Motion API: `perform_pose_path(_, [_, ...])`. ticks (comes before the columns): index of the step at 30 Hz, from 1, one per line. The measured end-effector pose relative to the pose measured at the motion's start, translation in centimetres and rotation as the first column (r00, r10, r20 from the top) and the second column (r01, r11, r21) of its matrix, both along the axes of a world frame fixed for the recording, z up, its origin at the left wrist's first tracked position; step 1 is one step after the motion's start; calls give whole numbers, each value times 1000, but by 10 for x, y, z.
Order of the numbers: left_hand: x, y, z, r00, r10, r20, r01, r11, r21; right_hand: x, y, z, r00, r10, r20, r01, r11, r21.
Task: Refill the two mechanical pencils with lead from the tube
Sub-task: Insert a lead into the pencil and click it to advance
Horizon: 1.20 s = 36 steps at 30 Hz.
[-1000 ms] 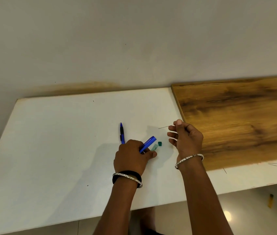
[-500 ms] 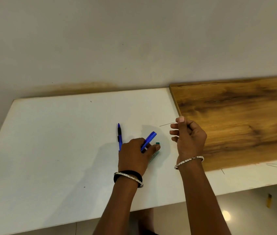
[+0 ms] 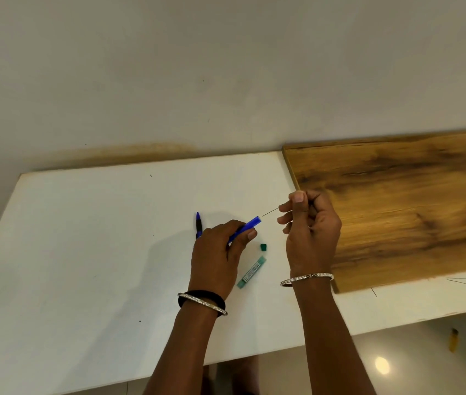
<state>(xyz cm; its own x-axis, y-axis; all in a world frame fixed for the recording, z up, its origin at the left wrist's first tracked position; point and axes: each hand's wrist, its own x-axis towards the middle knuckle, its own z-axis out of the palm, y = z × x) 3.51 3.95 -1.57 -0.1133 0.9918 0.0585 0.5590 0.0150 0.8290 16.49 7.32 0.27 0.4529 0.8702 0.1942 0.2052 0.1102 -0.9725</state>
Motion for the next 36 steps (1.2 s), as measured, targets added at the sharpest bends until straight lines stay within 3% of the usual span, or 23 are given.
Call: perform_pose_path(36, [-14, 1, 3, 995, 70, 69, -70, 998, -3, -21, -1, 1, 995, 103, -1, -102, 990, -97])
